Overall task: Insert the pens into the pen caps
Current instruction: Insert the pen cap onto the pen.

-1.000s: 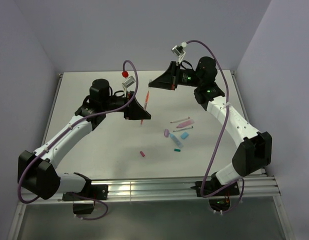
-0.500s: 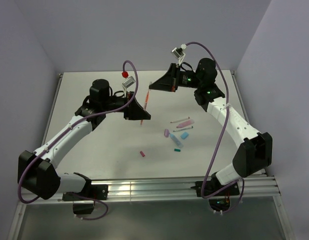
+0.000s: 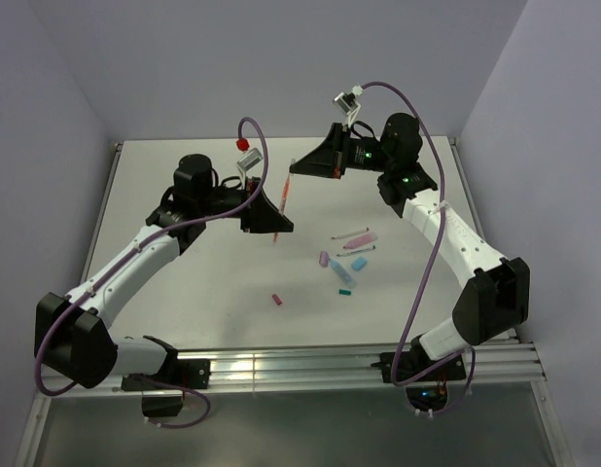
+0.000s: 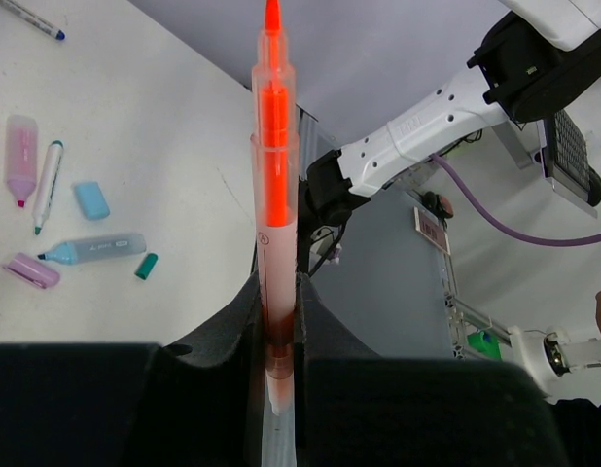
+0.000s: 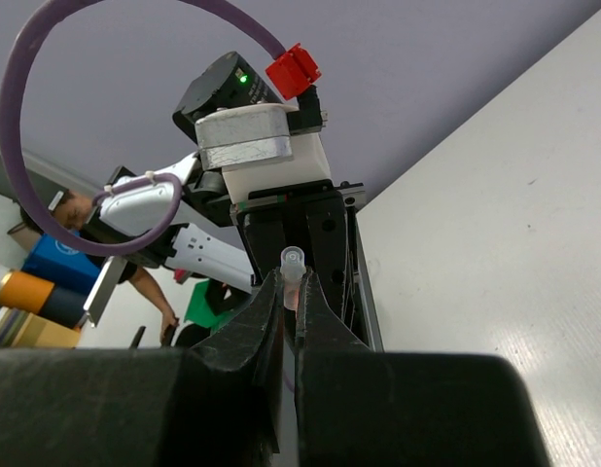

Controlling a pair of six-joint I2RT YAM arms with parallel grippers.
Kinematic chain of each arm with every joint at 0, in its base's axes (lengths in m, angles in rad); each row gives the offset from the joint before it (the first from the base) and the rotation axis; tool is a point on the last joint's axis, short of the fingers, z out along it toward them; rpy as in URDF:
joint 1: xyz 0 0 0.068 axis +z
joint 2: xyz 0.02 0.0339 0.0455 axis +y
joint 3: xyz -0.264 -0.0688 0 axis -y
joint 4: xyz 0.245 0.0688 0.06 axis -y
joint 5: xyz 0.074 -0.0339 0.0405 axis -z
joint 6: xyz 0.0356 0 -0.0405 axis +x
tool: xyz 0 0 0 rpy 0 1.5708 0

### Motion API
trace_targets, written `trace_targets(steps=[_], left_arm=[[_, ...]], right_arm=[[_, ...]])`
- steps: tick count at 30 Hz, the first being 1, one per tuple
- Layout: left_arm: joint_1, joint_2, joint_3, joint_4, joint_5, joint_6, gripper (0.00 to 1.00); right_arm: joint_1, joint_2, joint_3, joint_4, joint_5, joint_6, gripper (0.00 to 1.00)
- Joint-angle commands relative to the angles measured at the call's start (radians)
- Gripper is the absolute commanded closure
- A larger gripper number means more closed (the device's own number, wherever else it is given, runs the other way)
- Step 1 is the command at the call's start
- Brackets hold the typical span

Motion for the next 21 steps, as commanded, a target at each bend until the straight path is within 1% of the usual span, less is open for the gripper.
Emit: trace_targets(steps=[1,15,21], left_arm=[[0.005,-0.024,-0.012,0.053,0.009,-0.021,1.0],[0.008,-0.013,0.001,0.066,0.01,-0.043,1.0],[0.006,-0.019,-0.022,0.089,0.013,-0.058,1.0]], right_arm=[[0.008,-0.043,-0.002,0.035,0.016,-0.018,1.0],[0.027,-0.055,-0.026,0.025,0.019,-0.041,1.0],[0.03,-0.041,-0.019,0.012,0.036,-0.064,1.0]])
